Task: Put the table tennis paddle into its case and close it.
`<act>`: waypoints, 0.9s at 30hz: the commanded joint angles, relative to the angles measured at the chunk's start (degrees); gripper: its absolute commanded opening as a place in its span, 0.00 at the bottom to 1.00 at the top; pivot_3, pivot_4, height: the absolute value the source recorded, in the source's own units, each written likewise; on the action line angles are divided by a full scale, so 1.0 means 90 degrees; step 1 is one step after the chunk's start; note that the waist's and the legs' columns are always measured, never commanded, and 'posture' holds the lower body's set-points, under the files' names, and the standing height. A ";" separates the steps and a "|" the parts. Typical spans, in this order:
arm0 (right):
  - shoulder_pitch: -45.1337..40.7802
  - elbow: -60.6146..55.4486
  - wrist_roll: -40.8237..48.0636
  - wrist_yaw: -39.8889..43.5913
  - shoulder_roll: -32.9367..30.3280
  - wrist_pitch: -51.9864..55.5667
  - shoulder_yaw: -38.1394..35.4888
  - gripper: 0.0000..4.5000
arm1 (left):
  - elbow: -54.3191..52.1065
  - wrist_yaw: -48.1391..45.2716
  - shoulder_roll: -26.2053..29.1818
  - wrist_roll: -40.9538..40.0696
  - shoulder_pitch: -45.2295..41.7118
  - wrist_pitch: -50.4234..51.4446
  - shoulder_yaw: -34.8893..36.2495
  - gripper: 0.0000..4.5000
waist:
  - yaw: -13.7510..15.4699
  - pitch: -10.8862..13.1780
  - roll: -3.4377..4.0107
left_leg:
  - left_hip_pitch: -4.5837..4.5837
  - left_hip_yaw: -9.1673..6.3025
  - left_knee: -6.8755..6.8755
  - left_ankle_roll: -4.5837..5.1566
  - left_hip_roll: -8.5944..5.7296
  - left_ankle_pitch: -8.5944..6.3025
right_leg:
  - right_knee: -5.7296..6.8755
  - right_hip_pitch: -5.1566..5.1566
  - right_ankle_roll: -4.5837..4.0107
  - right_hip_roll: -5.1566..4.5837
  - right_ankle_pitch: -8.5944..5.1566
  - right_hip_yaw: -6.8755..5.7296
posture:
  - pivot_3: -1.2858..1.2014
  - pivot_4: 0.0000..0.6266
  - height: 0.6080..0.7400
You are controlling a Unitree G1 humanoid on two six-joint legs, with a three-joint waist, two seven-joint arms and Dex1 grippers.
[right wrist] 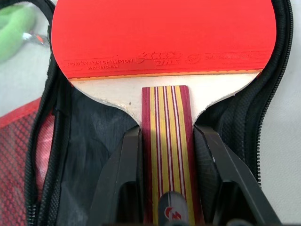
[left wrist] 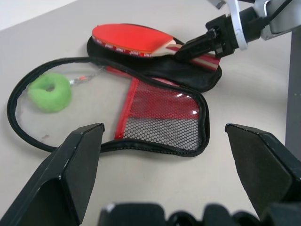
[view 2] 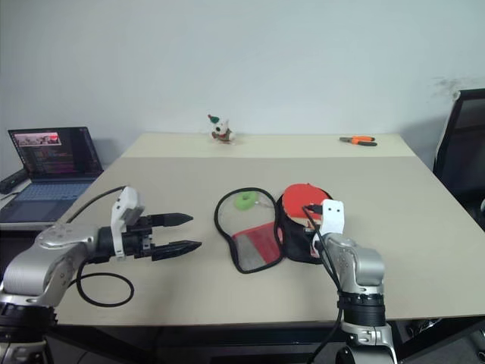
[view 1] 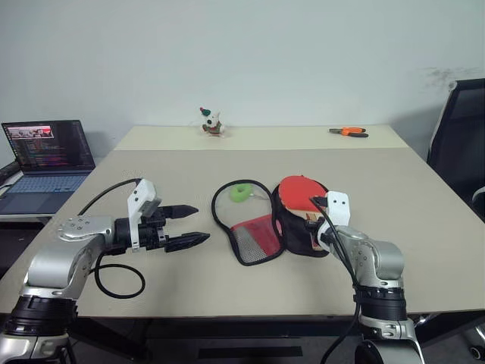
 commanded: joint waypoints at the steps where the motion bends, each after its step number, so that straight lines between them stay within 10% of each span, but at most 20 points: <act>1: -0.0014 -0.0182 -0.0012 -0.0010 0.0052 -0.0133 0.0021 0.24 | -0.0124 -0.0027 0.0114 -0.0081 -0.0170 -0.0097 0.0265 1.00 | 0.0000 0.0000 0.0000 | 0.0000 -0.0001 0.0000 0.0000 0.0000 0.0000 | 0.0000 0.0000 0.0000 0.0000 0.0000 0.0000 | 0.52 0.24 1.00; 5: 0.0013 -0.0142 -0.0015 -0.0011 0.0094 -0.0206 0.0009 0.24 | -0.0041 -0.0044 0.0064 -0.0026 -0.0150 -0.0169 0.0253 1.00 | 0.0001 0.0000 -0.0001 | 0.0000 0.0000 0.0000 0.0000 0.0001 0.0000 | 0.0000 0.0000 0.0000 0.0000 0.0000 0.0000 | 0.52 0.24 1.00; 15: 0.0322 -0.1072 0.0238 0.0769 -0.0440 0.0210 0.0701 0.99 | -0.0005 -0.0040 0.0054 0.0095 0.0047 -0.0360 0.0213 1.00 | 0.0002 0.0000 -0.0001 | 0.0000 -0.0002 0.0000 0.0000 0.0001 0.0000 | 0.0000 0.0000 0.0000 0.0000 0.0000 0.0000 | 0.52 0.24 1.00; 23: 0.0166 -0.2557 0.1967 0.3493 -0.2166 0.0203 0.0588 1.00 | 0.1088 0.0886 -0.0204 0.0885 -0.0188 -0.0754 0.0078 1.00 | 0.0013 -0.0003 -0.0006 | 0.0002 -0.0005 0.0004 0.0001 0.0000 -0.0001 | -0.0002 0.0005 0.0030 0.0001 -0.0017 -0.0006 | 0.52 0.24 1.00; 27: -0.0107 -0.2525 0.2561 0.4347 -0.2848 0.0065 0.0334 1.00 | 0.1566 0.0783 -0.0289 0.1124 -0.0324 -0.0916 -0.0146 0.71 | 0.0015 -0.0005 -0.0009 | 0.0003 -0.0009 0.0006 0.0002 0.0002 -0.0001 | -0.0005 0.0011 0.0032 0.0000 -0.0018 -0.0011 | 0.52 0.24 1.00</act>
